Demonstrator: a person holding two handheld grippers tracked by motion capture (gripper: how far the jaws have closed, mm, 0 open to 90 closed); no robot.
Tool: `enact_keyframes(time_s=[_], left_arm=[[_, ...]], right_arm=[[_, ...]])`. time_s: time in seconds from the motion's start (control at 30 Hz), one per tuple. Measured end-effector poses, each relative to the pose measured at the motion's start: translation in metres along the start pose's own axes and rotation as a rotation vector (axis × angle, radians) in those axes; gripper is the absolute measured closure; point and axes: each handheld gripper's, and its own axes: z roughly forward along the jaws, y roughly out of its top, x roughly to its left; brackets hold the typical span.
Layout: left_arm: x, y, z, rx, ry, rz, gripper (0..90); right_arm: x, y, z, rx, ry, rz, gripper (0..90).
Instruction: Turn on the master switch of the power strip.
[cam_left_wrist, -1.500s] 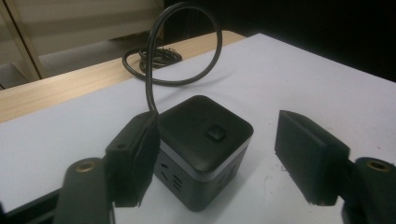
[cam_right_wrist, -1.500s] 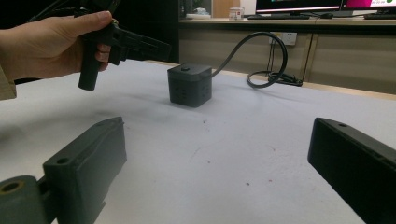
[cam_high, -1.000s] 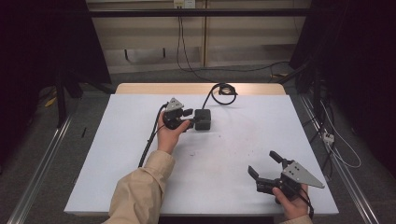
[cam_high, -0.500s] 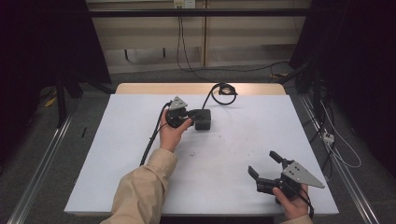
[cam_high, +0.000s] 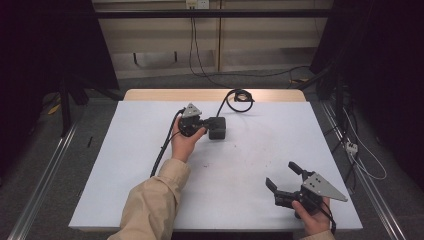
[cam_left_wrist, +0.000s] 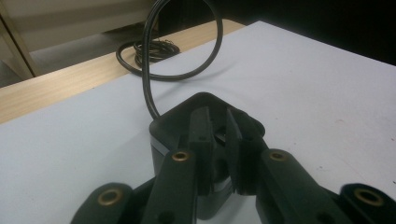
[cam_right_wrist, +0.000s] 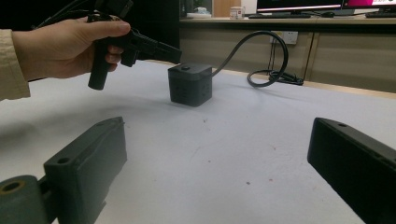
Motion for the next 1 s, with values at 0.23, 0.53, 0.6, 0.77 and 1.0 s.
enact_keyframes(time_s=[0.23, 0.53, 0.6, 0.77, 1.0], left_arm=[[-0.001, 0.001, 0.002, 0.002, -0.008, 0.002, 88.2], [-0.004, 0.004, 0.006, 0.007, 0.004, 0.02, 90.0], [-0.004, 0.004, 0.007, 0.009, 0.002, 0.02, 90.0], [-0.004, 0.004, 0.009, 0.016, 0.001, 0.017, 90.0], [-0.005, 0.004, 0.012, 0.016, 0.001, 0.012, 90.0]], right_arm=[[0.0, 0.0, 0.0, -0.002, 0.0, 0.0, 4.1], [0.0, 0.0, 0.0, -0.002, 0.004, -0.001, 4.3], [0.0, 0.0, 0.0, -0.001, 0.004, -0.002, 4.3], [0.0, 0.0, 0.0, -0.002, 0.006, -0.004, 4.5], [0.0, 0.0, 0.0, -0.001, 0.008, -0.005, 4.6]])
